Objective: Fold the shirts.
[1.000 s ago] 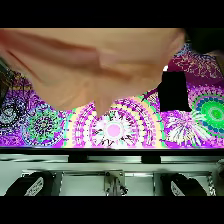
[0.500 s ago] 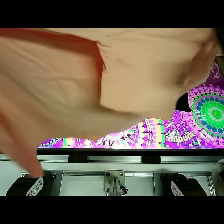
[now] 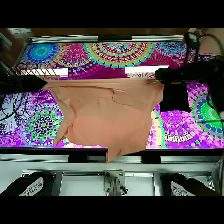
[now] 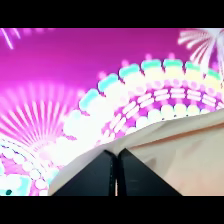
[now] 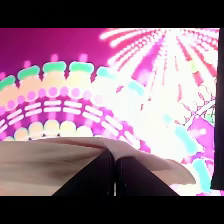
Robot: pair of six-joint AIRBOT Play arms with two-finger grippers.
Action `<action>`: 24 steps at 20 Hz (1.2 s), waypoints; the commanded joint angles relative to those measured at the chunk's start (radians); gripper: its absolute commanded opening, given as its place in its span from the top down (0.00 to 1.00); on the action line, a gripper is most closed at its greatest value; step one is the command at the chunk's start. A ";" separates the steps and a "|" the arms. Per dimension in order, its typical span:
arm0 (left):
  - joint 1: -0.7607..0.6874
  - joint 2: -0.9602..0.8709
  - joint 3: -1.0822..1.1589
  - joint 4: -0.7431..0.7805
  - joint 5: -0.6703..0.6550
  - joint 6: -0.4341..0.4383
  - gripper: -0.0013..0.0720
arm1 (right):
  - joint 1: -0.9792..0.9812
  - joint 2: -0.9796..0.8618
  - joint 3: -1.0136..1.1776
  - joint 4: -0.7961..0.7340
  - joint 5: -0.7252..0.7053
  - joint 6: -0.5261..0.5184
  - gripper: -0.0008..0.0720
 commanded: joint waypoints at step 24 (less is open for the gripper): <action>0.015 -0.095 -0.419 0.421 -0.357 -0.095 0.06 | -0.153 0.005 -0.210 -0.157 -0.431 -0.100 0.19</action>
